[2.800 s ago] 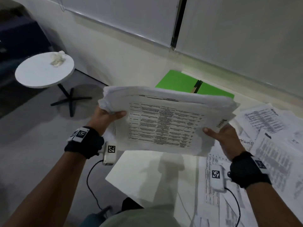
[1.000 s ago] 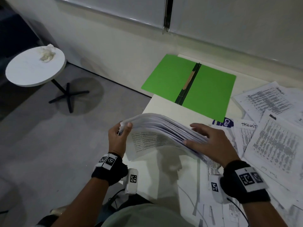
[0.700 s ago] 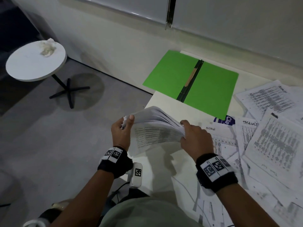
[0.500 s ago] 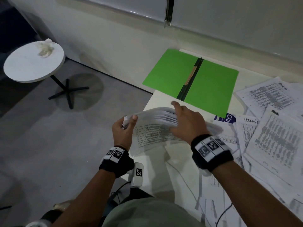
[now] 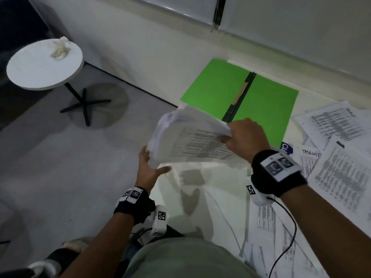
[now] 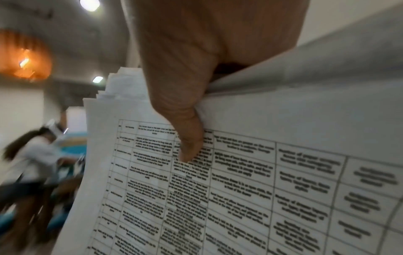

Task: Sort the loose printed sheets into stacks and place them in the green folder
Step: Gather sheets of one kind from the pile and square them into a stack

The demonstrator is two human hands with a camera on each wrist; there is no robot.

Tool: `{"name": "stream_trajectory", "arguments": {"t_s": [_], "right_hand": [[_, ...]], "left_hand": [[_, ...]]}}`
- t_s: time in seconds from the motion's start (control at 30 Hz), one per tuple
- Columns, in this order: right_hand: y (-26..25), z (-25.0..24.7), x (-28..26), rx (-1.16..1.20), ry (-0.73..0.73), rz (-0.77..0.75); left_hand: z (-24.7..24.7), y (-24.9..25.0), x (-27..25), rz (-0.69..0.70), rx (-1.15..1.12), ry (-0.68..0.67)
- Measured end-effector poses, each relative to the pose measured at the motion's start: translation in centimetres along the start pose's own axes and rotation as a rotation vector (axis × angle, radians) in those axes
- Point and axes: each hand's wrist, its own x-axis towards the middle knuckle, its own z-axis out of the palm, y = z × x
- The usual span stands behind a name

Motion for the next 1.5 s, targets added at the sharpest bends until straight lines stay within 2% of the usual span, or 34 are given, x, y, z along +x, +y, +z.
{"name": "stream_trajectory", "arguments": {"t_s": [0.07, 0.17, 0.33, 0.47, 0.63, 0.77, 0.87, 0.97, 1.07, 1.2, 1.27, 1.5], "right_hand": [[0.9, -0.8, 0.0, 0.220, 0.046, 0.068], [2.6, 0.3, -0.6, 0.650, 0.121, 0.168], [3.5, 2.9, -3.3, 1.170, 0.306, 0.278], [4.2, 5.4, -5.0, 1.397, 0.439, 0.293], [5.0, 8.2, -6.0, 1.391, 0.351, 0.404], [4.9, 7.0, -5.6, 1.424, 0.398, 0.318], [4.7, 5.4, -5.2, 1.410, 0.372, 0.243], [3.8, 4.9, -4.4, 1.371, 0.359, 0.257], [2.9, 4.1, -4.4, 1.438, 0.451, 0.311], [1.6, 1.7, -4.3, 1.463, 0.475, 0.227], [0.8, 1.1, -3.8, 1.464, 0.493, 0.250], [-0.6, 1.0, -2.8, 1.497, 0.565, 0.354]], "left_hand": [[0.6, 0.2, 0.4, -0.089, -0.093, -0.104], [2.5, 3.4, 0.4, -0.010, -0.119, -0.244], [5.1, 10.3, -1.0, 0.250, -0.386, -0.200], [6.1, 10.7, -1.5, 0.358, -0.272, -0.195], [6.4, 8.1, -1.4, 0.361, -0.068, -0.196], [5.7, 9.1, -1.6, 0.333, -0.161, -0.238], [5.5, 10.5, -1.6, 0.373, -0.200, -0.280], [6.2, 12.0, -2.3, 0.415, -0.277, -0.275], [6.4, 13.0, -2.5, 0.455, -0.336, -0.204], [6.1, 13.1, -2.6, 0.473, -0.318, -0.137], [6.4, 12.8, -2.9, 0.495, -0.305, -0.125], [6.7, 14.0, -2.9, 0.508, -0.368, 0.048]]}}
